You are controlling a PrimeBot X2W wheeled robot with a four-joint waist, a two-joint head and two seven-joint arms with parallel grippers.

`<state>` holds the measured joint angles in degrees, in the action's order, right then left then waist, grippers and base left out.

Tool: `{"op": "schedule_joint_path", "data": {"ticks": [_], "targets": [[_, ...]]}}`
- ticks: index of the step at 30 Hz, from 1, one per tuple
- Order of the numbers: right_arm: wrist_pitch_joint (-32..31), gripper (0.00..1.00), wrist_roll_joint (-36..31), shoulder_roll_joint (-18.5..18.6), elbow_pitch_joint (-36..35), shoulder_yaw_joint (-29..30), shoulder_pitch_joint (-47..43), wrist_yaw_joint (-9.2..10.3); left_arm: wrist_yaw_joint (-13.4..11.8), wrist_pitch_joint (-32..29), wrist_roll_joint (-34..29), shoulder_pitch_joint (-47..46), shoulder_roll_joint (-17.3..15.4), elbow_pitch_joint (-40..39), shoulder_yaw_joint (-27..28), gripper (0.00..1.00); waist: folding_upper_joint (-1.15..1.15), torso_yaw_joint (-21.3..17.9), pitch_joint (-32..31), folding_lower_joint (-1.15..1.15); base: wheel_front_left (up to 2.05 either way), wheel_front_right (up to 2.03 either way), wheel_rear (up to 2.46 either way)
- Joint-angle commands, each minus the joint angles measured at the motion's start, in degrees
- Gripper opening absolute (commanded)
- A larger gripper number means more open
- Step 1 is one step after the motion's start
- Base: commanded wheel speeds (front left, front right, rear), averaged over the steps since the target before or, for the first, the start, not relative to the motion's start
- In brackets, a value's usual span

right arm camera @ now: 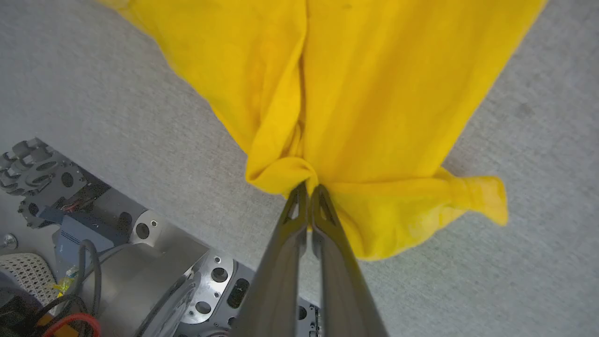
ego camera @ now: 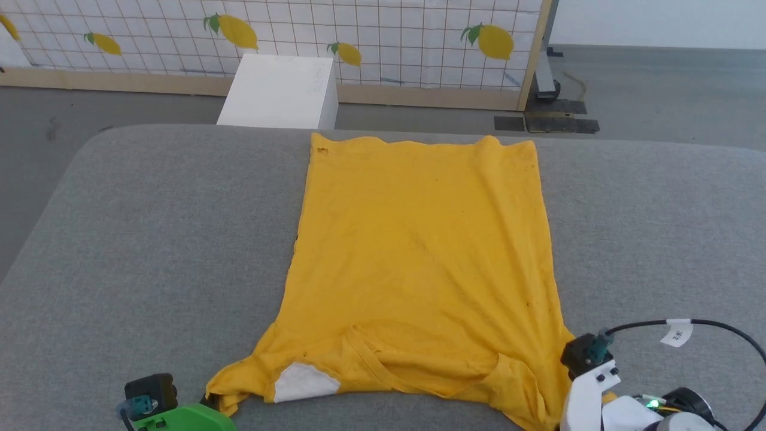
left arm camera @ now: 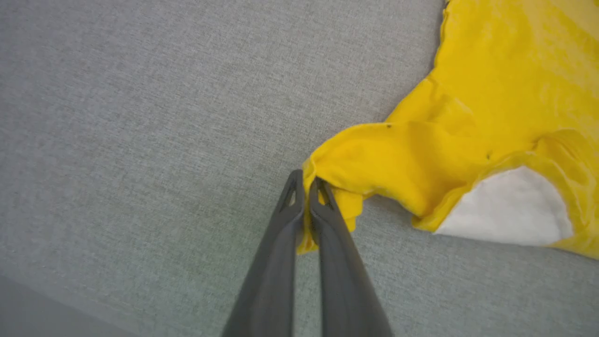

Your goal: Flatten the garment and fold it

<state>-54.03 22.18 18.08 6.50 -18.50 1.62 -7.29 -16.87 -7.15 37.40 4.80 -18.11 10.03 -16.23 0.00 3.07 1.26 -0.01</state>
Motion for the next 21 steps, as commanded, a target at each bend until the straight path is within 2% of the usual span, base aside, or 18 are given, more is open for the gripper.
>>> {"op": "schedule_joint_path", "data": {"ticks": [1, 4, 8, 12, 16, 21], "targets": [[1.48, 1.0, 0.84, -0.59, 0.1, 0.93, 1.05, -0.2, 0.3, 0.53, 0.1, -0.82, 0.07, 0.15, -0.06, 0.0, 0.0, -0.08, 0.16, 0.01, 0.0, 0.0, 0.0], [3.9, 1.0, 2.94, -1.53, -1.21, 4.18, 1.5, -0.2, 0.44, 0.71, 0.2, -0.94, 0.16, 0.22, -0.17, 0.0, 0.0, -0.35, 0.07, 0.01, 0.0, 0.0, 0.0], [8.34, 1.0, 7.49, -4.75, -4.94, 12.12, 1.39, -0.2, 0.48, 1.16, 0.16, -0.91, 0.11, -0.09, -0.24, 0.0, 0.0, -0.64, -0.19, 0.01, 0.0, 0.0, 0.0], [16.1, 1.0, 11.33, -8.94, -9.96, 20.34, 2.15, -0.2, 0.42, 2.14, -0.18, -0.77, -0.07, -0.81, -0.2, 0.0, 0.0, -0.87, -0.09, 0.01, 0.0, 0.0, 0.0], [25.78, 1.0, 10.19, -12.23, -11.9, 27.49, 4.99, -0.2, 0.24, 2.8, -0.27, -0.62, -0.16, -1.81, -0.06, 0.0, 0.0, -1.25, 0.9, 0.01, 0.0, 0.0, 0.0], [33.53, 1.0, 6.05, -13.58, -8.93, 30.16, 12.69, -0.2, -0.68, 3.85, -0.79, -0.89, -0.16, -5.07, 0.33, 0.0, 0.0, -1.33, 4.71, 0.01, 0.0, 0.0, 0.0]]}}
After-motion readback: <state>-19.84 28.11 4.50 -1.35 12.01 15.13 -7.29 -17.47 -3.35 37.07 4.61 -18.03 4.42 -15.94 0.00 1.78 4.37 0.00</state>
